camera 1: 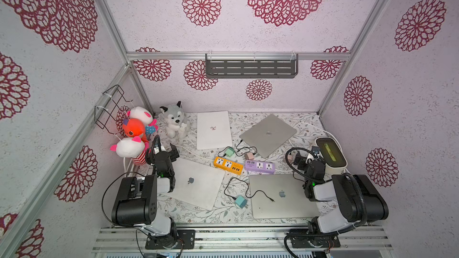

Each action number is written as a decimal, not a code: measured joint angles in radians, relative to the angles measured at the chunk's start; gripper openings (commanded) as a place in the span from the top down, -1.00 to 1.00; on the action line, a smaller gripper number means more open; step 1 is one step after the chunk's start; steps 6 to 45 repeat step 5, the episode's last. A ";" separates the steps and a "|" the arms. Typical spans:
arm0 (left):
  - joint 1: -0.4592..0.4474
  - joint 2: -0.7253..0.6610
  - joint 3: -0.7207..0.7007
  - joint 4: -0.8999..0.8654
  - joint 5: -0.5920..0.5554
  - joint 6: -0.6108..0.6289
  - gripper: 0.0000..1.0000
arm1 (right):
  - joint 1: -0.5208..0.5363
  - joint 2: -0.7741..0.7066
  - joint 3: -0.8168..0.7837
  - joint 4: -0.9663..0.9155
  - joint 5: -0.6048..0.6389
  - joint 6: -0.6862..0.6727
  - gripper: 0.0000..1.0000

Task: Unplug the laptop charger
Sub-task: Reset both arms

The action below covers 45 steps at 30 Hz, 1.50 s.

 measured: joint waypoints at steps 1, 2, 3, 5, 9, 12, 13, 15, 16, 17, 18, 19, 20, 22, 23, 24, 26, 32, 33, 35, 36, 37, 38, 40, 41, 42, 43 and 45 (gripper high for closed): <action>0.000 0.000 0.000 -0.002 -0.002 0.000 -0.95 | 0.000 0.000 0.002 -0.006 0.000 0.000 -0.98; 0.000 0.000 0.000 -0.002 -0.004 0.000 -0.95 | 0.000 0.000 0.003 -0.008 0.000 0.000 -0.98; -0.003 0.000 0.000 -0.003 -0.008 0.000 -0.95 | 0.000 0.000 0.003 -0.010 0.000 0.000 -0.98; -0.009 0.000 -0.002 0.001 -0.017 0.003 -0.96 | 0.000 0.000 0.003 -0.010 0.000 0.000 -0.98; -0.009 0.000 -0.002 0.001 -0.017 0.003 -0.96 | 0.000 0.000 0.003 -0.010 0.000 0.000 -0.98; -0.009 0.000 -0.002 0.001 -0.017 0.003 -0.96 | 0.000 0.000 0.003 -0.010 0.000 0.000 -0.98; -0.009 0.000 -0.002 0.001 -0.017 0.003 -0.96 | 0.000 0.000 0.003 -0.010 0.000 0.000 -0.98; -0.009 0.000 -0.002 0.001 -0.017 0.003 -0.96 | 0.000 0.000 0.003 -0.010 0.000 0.000 -0.98; -0.009 0.000 -0.002 0.001 -0.017 0.003 -0.96 | 0.000 0.000 0.003 -0.010 0.000 0.000 -0.98; -0.009 0.000 -0.002 0.001 -0.017 0.003 -0.96 | 0.000 0.000 0.003 -0.010 0.000 0.000 -0.98; -0.009 0.000 -0.002 0.001 -0.017 0.003 -0.96 | 0.000 0.000 0.003 -0.010 0.000 0.000 -0.98; -0.009 0.000 -0.002 0.001 -0.017 0.003 -0.96 | 0.000 0.000 0.003 -0.010 0.000 0.000 -0.98; -0.009 0.000 -0.002 0.001 -0.017 0.003 -0.96 | 0.000 0.000 0.003 -0.010 0.000 0.000 -0.98; -0.009 0.000 -0.002 0.001 -0.017 0.003 -0.96 | 0.000 0.000 0.003 -0.010 0.000 0.000 -0.98; -0.009 0.000 -0.002 0.001 -0.017 0.003 -0.96 | 0.000 0.000 0.003 -0.010 0.000 0.000 -0.98; -0.009 0.000 -0.002 0.001 -0.017 0.003 -0.96 | 0.000 0.000 0.003 -0.010 0.000 0.000 -0.98; -0.009 0.000 -0.002 0.001 -0.017 0.003 -0.96 | 0.000 0.000 0.003 -0.010 0.000 0.000 -0.98; -0.009 0.000 -0.002 0.001 -0.017 0.003 -0.96 | 0.000 0.000 0.003 -0.010 0.000 0.000 -0.98; -0.009 0.000 -0.002 0.001 -0.017 0.003 -0.96 | 0.000 0.000 0.003 -0.010 0.000 0.000 -0.98; -0.009 0.000 -0.002 0.001 -0.017 0.003 -0.96 | 0.000 0.000 0.003 -0.010 0.000 0.000 -0.98; -0.009 0.000 -0.002 0.001 -0.017 0.003 -0.96 | 0.000 0.000 0.003 -0.010 0.000 0.000 -0.98; -0.009 0.000 -0.002 0.001 -0.017 0.003 -0.96 | 0.000 0.000 0.003 -0.010 0.000 0.000 -0.98; -0.009 0.000 -0.002 0.001 -0.017 0.003 -0.96 | 0.000 0.000 0.003 -0.010 0.000 0.000 -0.98; -0.009 0.000 -0.002 0.001 -0.017 0.003 -0.96 | 0.000 0.000 0.003 -0.010 0.000 0.000 -0.98; -0.009 0.000 -0.002 0.001 -0.017 0.003 -0.96 | 0.000 0.000 0.003 -0.010 0.000 0.000 -0.98; -0.009 0.000 -0.002 0.001 -0.017 0.003 -0.96 | 0.000 0.000 0.003 -0.010 0.000 0.000 -0.98; -0.009 0.000 -0.002 0.001 -0.017 0.003 -0.96 | 0.000 0.000 0.003 -0.010 0.000 0.000 -0.98; -0.009 0.000 -0.002 0.001 -0.017 0.003 -0.96 | 0.000 0.000 0.003 -0.010 0.000 0.000 -0.98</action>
